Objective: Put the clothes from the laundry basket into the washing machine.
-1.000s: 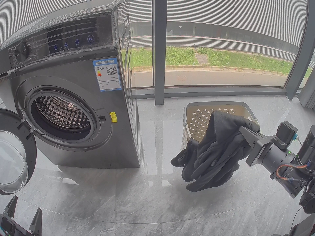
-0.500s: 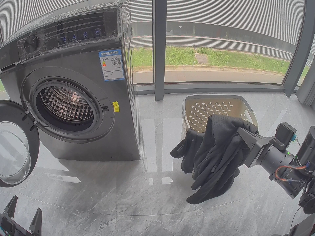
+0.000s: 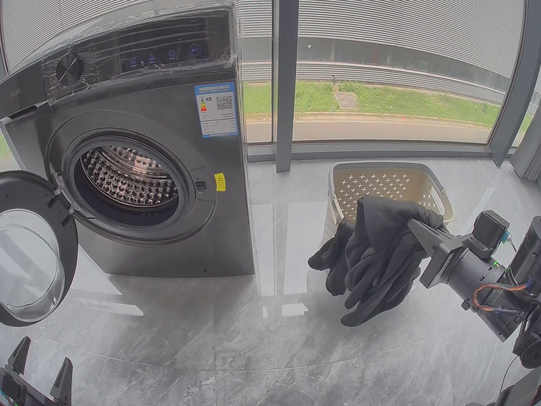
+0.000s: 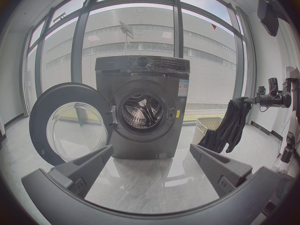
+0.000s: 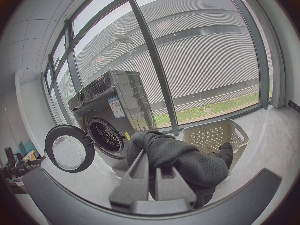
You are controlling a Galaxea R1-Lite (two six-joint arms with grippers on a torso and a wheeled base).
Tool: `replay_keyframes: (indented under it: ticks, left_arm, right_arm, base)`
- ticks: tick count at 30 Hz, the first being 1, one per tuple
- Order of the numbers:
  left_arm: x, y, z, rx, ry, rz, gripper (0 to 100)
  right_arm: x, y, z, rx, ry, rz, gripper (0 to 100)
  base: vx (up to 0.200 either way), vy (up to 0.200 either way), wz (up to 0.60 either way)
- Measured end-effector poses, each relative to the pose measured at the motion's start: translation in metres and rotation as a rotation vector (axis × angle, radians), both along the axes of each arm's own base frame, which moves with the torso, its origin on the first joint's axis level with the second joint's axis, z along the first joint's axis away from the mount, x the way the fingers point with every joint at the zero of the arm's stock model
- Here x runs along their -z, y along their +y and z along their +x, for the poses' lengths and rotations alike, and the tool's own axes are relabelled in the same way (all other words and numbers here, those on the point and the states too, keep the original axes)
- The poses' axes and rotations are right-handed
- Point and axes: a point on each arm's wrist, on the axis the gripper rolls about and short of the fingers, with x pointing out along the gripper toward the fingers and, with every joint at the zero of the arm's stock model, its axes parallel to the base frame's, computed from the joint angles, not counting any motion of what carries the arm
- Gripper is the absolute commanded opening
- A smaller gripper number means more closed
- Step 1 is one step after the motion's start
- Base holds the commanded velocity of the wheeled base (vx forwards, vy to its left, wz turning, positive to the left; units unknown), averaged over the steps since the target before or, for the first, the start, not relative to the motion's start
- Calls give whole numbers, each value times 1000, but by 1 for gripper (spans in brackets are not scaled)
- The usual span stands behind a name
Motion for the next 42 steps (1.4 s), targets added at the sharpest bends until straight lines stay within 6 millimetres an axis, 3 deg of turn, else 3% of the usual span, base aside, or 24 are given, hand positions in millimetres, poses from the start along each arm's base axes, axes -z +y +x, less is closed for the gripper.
replay_keyframes:
  ticks: [28,42]
  left_arm:
    - [0,0,0,0,0,-1,100]
    - [0,0,0,-1,0,-1,100]
  right_arm:
    - [1,0,0,-14,3,-1,0]
    - [2,0,1,-13,10,3,0]
  base:
    - [0,200,0]
    - [0,0,0]
